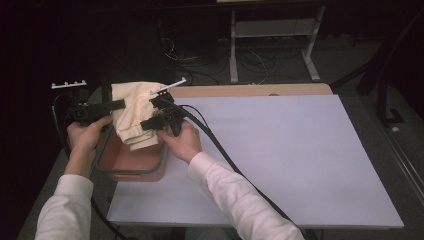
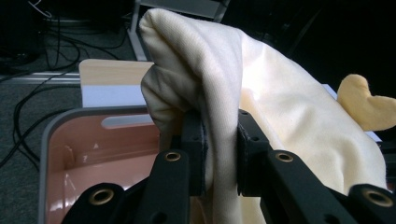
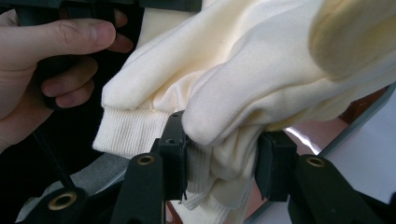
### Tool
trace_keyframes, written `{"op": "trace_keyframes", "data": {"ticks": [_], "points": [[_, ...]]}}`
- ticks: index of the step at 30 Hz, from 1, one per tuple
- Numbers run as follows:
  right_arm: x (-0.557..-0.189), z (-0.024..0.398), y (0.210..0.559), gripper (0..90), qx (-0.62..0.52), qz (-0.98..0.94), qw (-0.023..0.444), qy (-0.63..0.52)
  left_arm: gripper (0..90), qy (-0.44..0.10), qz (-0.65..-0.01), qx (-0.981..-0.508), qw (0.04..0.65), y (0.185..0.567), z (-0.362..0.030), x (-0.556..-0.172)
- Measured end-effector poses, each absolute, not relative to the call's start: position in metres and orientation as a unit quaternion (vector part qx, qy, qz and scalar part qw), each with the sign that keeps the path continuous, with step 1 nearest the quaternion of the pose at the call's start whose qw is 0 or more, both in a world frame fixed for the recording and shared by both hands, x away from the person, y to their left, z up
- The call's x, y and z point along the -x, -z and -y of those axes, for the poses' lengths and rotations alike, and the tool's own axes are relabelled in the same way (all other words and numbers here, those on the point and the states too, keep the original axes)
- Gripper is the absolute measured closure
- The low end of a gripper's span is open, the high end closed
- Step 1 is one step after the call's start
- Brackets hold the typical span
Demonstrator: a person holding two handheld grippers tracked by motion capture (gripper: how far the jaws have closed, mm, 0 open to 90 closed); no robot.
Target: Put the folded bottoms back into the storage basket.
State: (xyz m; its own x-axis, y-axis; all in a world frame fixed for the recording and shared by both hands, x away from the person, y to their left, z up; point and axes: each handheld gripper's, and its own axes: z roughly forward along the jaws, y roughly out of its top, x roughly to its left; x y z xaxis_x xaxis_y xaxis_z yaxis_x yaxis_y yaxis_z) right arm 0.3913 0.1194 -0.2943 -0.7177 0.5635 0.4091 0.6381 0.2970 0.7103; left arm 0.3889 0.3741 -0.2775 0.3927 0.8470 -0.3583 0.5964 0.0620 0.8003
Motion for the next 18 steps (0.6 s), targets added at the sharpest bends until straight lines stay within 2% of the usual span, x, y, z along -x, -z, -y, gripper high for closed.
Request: {"op": "trace_keyframes", "data": {"ticks": [18], "points": [[-0.395,-0.137,0.322,59.6,0.378,0.806,0.049,0.453,76.5,-0.122,-0.556,-0.665,0.483,0.306,-0.387,-0.391]]}}
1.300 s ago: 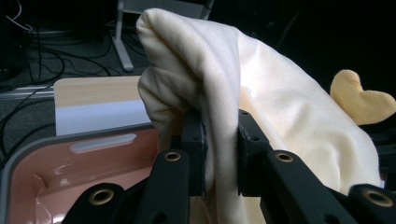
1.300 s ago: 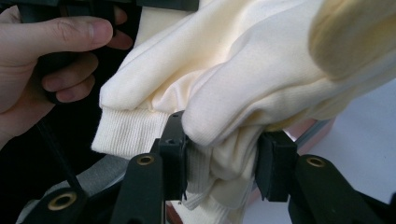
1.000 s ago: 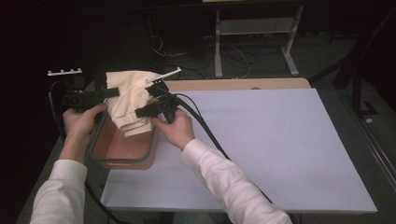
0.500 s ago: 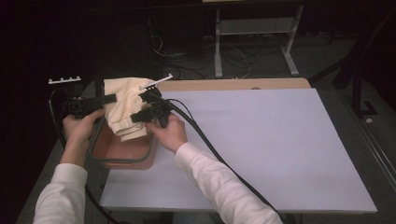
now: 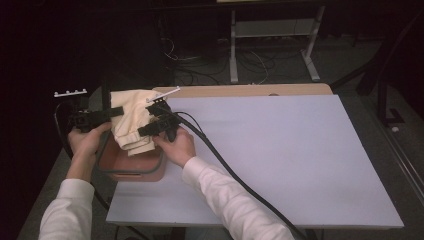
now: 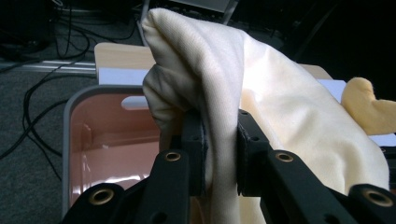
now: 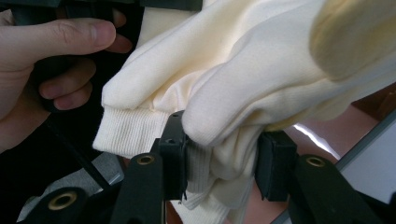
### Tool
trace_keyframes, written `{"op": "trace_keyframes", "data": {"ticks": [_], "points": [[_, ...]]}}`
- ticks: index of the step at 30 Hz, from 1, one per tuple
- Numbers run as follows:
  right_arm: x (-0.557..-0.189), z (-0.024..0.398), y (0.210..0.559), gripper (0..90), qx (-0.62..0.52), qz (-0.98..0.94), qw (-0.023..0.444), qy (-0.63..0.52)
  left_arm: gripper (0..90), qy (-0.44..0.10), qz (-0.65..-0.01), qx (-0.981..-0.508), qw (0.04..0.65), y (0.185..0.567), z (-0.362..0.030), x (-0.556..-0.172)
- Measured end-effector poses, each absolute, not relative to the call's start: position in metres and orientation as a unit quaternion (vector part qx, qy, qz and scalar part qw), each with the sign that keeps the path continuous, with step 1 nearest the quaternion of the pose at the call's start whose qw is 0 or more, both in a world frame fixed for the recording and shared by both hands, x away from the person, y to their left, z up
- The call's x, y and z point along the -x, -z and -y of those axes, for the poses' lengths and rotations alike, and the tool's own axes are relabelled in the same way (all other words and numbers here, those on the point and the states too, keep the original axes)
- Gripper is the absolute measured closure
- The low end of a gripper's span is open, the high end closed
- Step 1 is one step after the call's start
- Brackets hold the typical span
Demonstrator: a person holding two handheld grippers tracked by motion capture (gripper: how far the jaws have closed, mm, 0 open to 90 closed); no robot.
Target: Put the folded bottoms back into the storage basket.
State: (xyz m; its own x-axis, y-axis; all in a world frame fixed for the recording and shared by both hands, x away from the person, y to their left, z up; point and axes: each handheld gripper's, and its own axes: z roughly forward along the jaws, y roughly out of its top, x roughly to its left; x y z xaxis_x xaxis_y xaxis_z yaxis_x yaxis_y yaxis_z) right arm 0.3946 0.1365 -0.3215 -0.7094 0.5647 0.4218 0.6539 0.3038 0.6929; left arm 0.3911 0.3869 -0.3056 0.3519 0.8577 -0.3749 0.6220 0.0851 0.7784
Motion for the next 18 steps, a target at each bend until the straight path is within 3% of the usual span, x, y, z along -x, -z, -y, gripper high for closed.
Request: {"op": "trace_keyframes", "data": {"ticks": [18], "points": [[-0.396,-0.148,0.348,58.8,0.39,0.805,0.065,0.443,76.5,-0.113,-0.569,-0.665,0.471,0.333,-0.396,-0.395]]}}
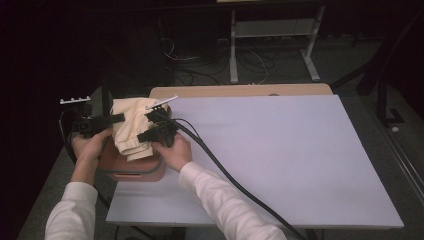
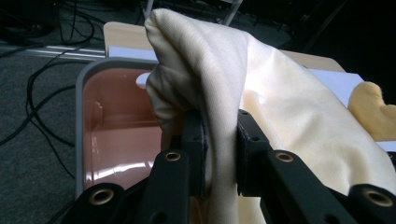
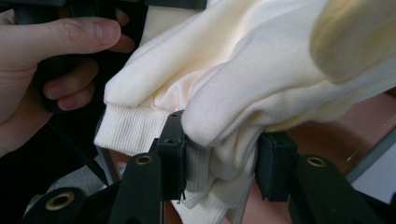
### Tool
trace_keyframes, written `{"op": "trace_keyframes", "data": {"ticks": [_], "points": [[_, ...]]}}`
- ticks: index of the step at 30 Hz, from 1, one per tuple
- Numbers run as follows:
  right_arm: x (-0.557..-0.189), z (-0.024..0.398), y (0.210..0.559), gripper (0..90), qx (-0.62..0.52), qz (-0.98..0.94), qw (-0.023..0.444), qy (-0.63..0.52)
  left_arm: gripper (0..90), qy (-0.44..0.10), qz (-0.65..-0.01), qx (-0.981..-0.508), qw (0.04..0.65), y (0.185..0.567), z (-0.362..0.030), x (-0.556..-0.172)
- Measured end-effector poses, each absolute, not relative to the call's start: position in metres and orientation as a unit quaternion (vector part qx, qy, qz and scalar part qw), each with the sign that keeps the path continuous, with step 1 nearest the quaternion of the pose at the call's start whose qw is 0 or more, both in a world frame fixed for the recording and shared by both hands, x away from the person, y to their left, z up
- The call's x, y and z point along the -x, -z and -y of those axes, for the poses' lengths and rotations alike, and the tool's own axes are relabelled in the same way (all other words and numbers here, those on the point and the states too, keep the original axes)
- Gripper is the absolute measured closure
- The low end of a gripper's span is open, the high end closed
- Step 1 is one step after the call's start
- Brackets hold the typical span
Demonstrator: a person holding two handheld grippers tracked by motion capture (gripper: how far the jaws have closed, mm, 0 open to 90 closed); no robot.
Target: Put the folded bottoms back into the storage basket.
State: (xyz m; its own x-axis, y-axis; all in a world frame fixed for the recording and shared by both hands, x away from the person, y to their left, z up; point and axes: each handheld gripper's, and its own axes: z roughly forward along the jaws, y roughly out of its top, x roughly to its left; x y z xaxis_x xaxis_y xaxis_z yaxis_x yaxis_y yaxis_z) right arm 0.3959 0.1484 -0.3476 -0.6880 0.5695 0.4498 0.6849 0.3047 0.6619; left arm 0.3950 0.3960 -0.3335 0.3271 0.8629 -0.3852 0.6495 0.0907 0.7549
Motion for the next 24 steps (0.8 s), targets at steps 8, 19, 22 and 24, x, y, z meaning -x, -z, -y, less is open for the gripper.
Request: {"op": "trace_keyframes", "data": {"ticks": [8,19,22,24], "points": [[-0.396,-0.155,0.361,55.6,0.399,0.806,0.081,0.429,76.4,-0.113,-0.575,-0.669,0.458,0.345,-0.398,-0.396],[-0.4,-0.157,0.367,35.0,0.399,0.817,0.095,0.406,51.0,-0.116,-0.597,-0.667,0.43,0.356,-0.394,-0.399],[-0.403,-0.152,0.364,31.3,0.39,0.825,0.079,0.401,41.9,-0.128,-0.605,-0.662,0.423,0.355,-0.392,-0.398],[-0.404,-0.148,0.36,28.8,0.383,0.828,0.073,0.403,37.8,-0.129,-0.605,-0.663,0.422,0.353,-0.391,-0.399]]}}
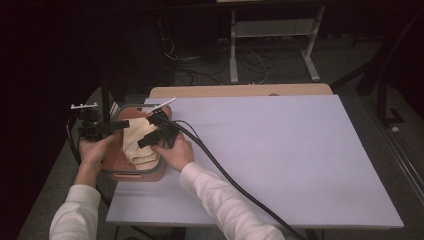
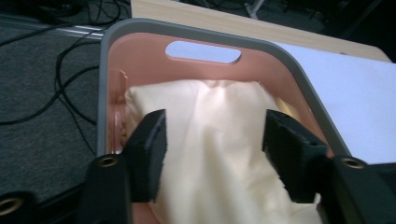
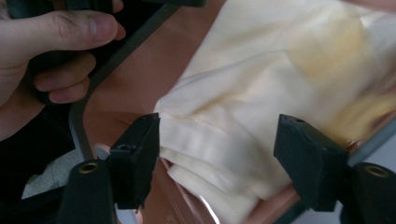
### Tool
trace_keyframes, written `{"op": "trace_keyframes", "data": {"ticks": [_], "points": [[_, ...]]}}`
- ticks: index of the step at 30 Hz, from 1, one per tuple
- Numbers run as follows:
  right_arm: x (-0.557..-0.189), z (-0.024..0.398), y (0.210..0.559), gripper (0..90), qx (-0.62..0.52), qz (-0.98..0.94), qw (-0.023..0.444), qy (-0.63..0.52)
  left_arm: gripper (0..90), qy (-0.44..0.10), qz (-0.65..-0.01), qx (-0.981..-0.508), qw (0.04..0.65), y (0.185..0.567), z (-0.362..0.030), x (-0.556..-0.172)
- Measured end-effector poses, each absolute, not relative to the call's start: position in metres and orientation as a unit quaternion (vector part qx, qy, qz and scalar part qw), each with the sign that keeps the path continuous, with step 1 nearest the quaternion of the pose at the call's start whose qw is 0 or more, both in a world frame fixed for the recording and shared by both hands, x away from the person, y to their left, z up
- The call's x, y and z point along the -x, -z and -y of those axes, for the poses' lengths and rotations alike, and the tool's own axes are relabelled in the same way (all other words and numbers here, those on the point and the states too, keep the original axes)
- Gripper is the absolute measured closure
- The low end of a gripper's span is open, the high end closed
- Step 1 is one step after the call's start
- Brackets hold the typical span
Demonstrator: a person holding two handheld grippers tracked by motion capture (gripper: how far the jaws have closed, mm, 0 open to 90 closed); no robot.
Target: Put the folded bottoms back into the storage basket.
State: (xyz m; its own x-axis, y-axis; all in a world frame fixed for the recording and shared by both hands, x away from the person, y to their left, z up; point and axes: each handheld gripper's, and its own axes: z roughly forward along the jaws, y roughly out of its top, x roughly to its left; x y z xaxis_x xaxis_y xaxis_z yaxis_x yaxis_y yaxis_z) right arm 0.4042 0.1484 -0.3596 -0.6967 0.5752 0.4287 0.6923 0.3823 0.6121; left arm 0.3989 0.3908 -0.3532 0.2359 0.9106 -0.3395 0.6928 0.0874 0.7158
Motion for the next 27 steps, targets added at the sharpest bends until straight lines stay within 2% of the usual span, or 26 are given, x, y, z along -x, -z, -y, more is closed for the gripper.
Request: {"op": "trace_keyframes", "data": {"ticks": [5,8,12,20,27], "points": [[-0.408,-0.138,0.349,17.4,0.37,0.832,0.059,0.41,30.8,-0.13,-0.595,-0.666,0.431,0.347,-0.389,-0.398],[-0.409,-0.131,0.344,14.1,0.363,0.832,0.049,0.416,26.3,-0.13,-0.588,-0.669,0.436,0.344,-0.386,-0.396],[-0.408,-0.121,0.337,13.5,0.358,0.831,0.036,0.424,21.2,-0.126,-0.578,-0.674,0.444,0.34,-0.383,-0.394],[-0.407,-0.096,0.328,2.5,0.353,0.828,0.023,0.435,12.7,-0.116,-0.559,-0.68,0.461,0.334,-0.373,-0.389],[-0.404,-0.073,0.323,0.0,0.348,0.825,0.014,0.445,1.7,-0.106,-0.544,-0.691,0.463,0.33,-0.364,-0.386]]}}
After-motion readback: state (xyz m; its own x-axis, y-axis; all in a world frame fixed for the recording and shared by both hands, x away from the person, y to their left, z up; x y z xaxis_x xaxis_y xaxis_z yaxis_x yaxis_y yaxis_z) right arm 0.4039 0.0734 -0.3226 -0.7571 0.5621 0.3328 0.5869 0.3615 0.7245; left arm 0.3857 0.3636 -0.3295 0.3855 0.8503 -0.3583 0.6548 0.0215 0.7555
